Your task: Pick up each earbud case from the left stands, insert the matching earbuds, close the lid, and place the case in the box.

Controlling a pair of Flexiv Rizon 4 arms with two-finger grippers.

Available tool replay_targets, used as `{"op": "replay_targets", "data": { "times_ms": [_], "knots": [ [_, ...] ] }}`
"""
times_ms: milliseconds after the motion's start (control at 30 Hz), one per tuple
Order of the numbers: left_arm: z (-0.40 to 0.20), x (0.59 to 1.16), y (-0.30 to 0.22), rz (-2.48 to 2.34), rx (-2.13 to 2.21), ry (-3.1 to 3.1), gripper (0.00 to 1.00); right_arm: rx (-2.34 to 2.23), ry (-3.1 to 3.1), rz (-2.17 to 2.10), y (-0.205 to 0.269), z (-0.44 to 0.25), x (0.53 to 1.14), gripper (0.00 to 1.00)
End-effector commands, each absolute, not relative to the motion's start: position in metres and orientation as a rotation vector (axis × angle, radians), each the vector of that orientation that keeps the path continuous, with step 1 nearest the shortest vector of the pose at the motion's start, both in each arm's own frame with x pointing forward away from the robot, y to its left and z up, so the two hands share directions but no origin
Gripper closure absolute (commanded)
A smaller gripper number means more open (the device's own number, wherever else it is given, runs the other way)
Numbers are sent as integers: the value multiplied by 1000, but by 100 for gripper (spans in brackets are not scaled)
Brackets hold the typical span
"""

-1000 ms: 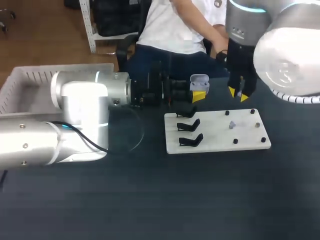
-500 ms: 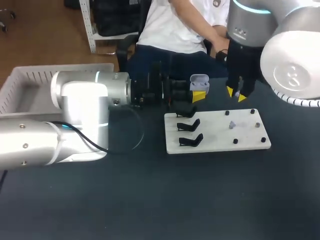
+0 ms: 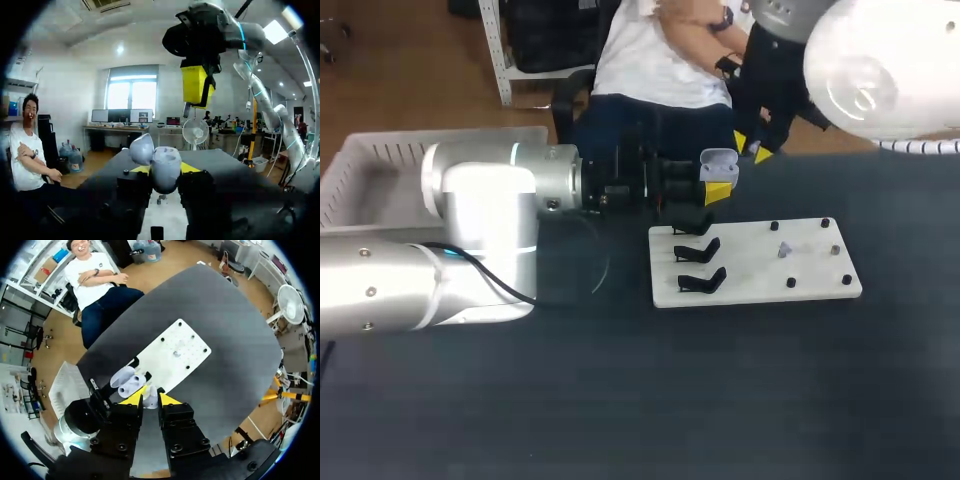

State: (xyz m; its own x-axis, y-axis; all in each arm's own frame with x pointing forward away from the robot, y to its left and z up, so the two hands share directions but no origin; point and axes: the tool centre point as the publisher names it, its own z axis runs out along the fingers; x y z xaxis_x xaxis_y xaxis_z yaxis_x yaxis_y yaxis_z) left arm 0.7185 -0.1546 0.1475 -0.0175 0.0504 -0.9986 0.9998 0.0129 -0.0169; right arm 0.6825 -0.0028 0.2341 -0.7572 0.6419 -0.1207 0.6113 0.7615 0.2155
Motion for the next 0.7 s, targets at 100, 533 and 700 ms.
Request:
{"op": "replay_targets", "data": {
  "times_ms": [100, 533, 700],
  "knots": [
    [148, 720, -155, -1191, 1232, 1266, 100, 1000, 2794, 278, 13, 228, 695, 100],
    [148, 720, -155, -1191, 1232, 1266, 100, 976, 2839, 294, 19, 216, 699, 100],
    [148, 720, -155, -1191, 1232, 1266, 100, 966, 2850, 293, 19, 211, 700, 100]
  ]
}}
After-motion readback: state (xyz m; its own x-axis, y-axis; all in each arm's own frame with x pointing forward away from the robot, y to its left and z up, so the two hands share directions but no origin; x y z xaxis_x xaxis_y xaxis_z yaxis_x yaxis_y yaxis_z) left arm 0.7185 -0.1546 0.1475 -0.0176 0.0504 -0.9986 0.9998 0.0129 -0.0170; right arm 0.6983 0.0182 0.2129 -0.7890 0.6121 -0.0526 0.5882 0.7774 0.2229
